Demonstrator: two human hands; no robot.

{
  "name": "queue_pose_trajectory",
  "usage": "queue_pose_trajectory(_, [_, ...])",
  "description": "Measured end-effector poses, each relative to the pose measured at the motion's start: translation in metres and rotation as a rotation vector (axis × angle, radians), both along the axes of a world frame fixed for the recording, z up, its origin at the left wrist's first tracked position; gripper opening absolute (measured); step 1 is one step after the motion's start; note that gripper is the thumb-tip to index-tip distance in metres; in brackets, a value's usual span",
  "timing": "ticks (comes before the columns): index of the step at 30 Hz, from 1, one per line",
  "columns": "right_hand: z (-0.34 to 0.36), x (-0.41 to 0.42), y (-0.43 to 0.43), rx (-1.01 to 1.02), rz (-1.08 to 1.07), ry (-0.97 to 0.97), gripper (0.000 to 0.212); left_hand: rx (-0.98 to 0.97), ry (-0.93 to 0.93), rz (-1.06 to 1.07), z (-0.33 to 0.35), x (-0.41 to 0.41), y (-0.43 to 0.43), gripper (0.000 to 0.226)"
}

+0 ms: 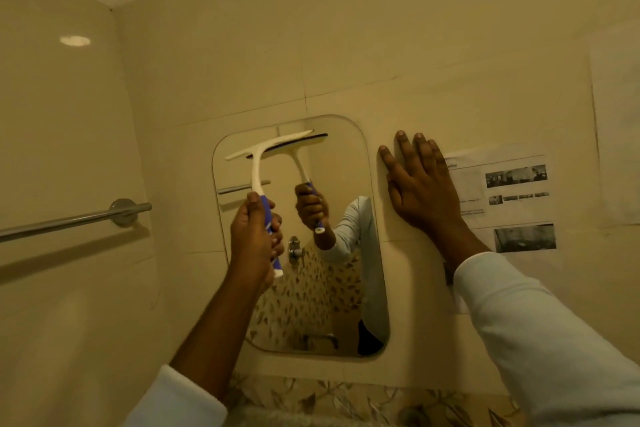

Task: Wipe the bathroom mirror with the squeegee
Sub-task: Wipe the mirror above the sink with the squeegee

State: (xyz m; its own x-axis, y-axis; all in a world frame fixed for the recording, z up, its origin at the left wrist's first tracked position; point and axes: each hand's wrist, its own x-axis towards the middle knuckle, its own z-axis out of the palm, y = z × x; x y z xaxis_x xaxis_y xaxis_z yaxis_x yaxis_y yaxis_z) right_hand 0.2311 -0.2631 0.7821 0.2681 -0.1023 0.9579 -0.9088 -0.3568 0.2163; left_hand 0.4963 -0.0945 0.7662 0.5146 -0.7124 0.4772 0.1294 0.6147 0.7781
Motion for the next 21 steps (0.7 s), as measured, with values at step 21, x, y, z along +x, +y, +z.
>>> queue_pose_trajectory(21, [0.0, -0.001, -0.003, 0.011, -0.019, -0.013, 0.067, 0.071, -0.087, 0.033, -0.005, 0.026, -0.034, 0.041])
